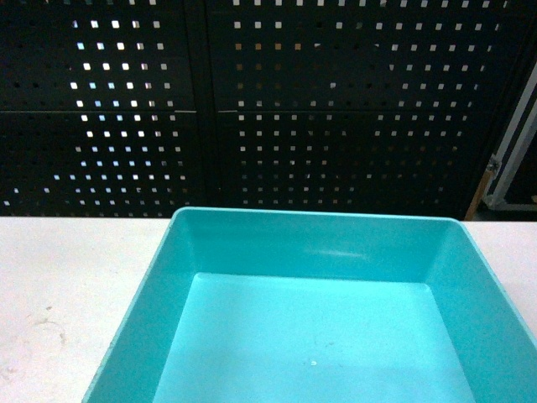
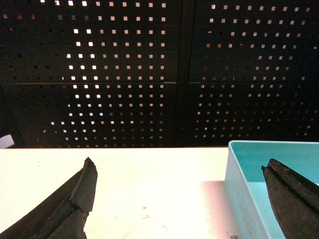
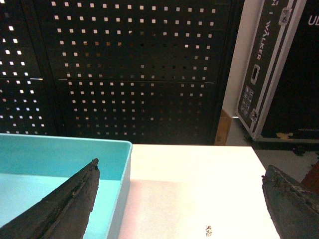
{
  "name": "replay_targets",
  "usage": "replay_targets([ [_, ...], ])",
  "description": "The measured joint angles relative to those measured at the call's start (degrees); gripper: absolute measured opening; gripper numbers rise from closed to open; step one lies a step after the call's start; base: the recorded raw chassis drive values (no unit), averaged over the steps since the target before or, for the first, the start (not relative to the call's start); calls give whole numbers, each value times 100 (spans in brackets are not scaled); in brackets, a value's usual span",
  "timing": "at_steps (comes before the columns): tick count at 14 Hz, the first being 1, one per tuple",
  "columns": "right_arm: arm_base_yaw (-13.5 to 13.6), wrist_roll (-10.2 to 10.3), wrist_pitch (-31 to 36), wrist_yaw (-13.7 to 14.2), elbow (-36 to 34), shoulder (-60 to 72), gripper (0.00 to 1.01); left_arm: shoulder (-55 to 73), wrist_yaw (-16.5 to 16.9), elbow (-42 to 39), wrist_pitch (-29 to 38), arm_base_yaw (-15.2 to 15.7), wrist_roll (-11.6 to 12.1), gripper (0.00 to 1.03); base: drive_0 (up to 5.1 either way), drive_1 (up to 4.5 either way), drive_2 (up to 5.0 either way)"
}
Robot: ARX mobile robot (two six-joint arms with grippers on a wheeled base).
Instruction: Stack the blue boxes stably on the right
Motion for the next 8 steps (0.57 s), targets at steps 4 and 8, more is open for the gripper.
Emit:
replay_targets([
  [4, 0, 0, -2, -2, 0, 0, 98, 0, 2, 0, -2, 0, 0, 98, 0, 0, 0],
  [8, 0, 0, -2, 0, 0, 0, 98, 0, 2, 0, -2, 0, 0, 98, 0, 0, 0],
])
